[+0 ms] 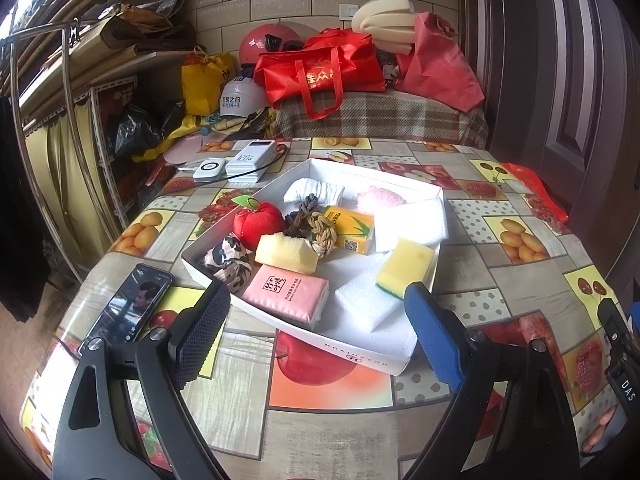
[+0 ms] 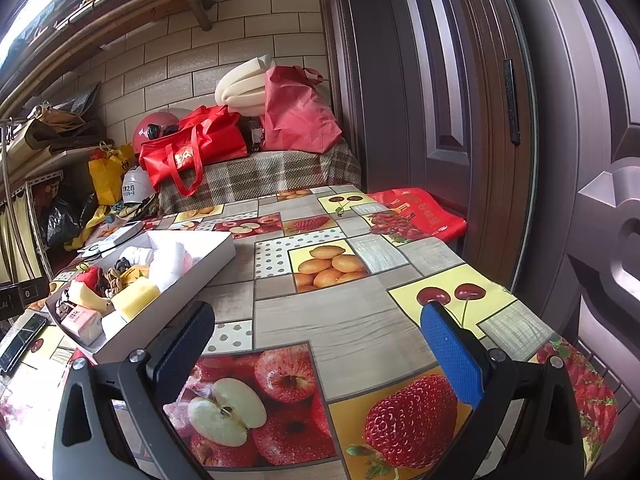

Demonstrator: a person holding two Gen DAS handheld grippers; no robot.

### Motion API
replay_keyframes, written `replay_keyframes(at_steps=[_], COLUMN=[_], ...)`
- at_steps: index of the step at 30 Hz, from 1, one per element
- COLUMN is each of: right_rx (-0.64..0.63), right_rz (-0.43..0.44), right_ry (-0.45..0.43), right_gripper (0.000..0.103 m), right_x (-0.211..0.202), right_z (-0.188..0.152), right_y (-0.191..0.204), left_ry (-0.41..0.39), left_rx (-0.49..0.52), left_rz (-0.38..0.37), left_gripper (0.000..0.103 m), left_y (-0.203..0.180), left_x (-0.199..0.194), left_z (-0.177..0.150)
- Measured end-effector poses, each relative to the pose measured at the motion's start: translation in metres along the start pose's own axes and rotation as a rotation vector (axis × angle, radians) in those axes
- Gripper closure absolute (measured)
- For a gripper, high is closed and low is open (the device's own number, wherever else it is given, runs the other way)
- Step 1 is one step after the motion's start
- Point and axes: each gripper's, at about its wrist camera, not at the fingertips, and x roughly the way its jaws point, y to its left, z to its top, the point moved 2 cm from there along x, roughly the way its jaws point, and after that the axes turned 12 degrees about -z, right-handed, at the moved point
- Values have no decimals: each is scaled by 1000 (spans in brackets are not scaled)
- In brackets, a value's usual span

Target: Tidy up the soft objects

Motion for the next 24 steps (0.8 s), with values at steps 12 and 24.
replay_keyframes(at_steps=[12, 24], right_rx=[2, 4], right_rz=[0, -1], right_ry=[2, 7], right_gripper=[0, 0], right_x=[0, 0], right_z=[0, -1], right_y=[0, 0], left_ry=[5, 15], left_rx=[3, 3], left_rz=[-26, -34], left_gripper=[13, 13], left_y=[-3, -5], left_x=[-1, 1], left_z=[-1, -3])
